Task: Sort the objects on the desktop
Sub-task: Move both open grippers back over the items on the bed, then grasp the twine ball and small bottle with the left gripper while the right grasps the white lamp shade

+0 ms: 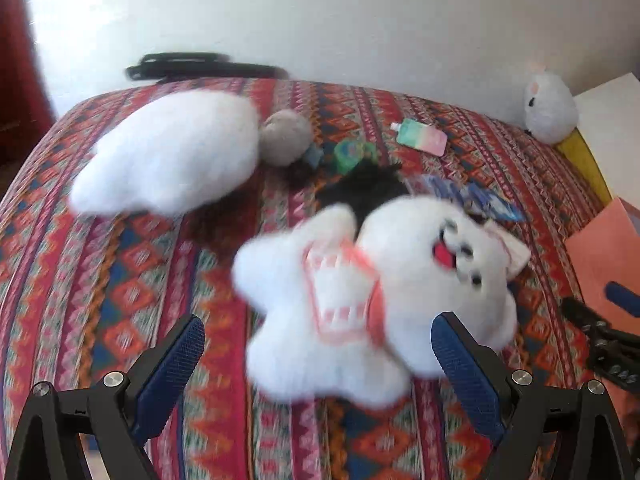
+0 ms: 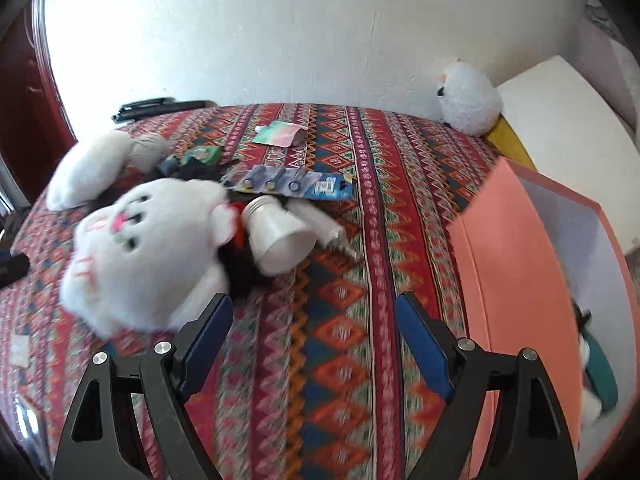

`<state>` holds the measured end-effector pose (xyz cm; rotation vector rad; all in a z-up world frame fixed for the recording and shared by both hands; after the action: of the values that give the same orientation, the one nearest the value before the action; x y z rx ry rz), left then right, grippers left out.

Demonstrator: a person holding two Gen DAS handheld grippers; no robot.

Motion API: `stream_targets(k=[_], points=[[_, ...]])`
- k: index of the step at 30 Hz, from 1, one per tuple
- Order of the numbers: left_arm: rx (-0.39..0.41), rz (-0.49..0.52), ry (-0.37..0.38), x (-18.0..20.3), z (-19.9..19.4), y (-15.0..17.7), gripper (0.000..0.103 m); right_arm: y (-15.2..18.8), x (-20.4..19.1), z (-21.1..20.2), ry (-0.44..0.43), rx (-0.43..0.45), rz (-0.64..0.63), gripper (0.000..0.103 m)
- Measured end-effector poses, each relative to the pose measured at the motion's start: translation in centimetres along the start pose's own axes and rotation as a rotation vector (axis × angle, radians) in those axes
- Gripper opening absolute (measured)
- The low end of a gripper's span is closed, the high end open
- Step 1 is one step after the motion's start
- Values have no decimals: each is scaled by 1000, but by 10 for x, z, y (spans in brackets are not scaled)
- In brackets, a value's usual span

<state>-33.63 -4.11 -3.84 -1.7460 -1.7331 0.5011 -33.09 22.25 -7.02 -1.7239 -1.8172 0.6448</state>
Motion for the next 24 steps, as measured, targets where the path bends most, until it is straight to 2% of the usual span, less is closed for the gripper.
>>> stream_targets(k=[3,6,8,13,14,15,20,24], points=[[0,49,25,13,24,-28,95,-11,-1,31,-18,-12,-22,86],[5,110,18,21,47,-49,95,-17,-6,58,-46,-29,-33,86],[18,153,-19,20,62,-60,95,-19,-11,72,-65,-38,-43,86],[23,167,-84,-3,104,-82,95,-18,-23,102,-114,-53,-48,85],[23,169,-96,-8,112,-86,95,-19,-22,106,-143,-51,-24,80],[24,170,-109,-13,121,-91,95,-17,-21,110,-157,-56,-11,64],[22,254,-115,-8,154,-106,95,-9,-24,112,-158,-46,-58,64],[-4,286,-142,-9,176,-105,85,-6,-23,112,-166,-49,-54,64]])
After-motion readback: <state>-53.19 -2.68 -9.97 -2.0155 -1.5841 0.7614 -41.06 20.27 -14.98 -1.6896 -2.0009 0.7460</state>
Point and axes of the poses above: each gripper's, at about its wrist camera, not at the fingertips, and z roughly the way its jaws point, x to its right, y to its underside, the point moved 4 cm from there along z, roughly the way its jaws point, and after that the axes turned 6 degrees about x, right-handed, at the moved point
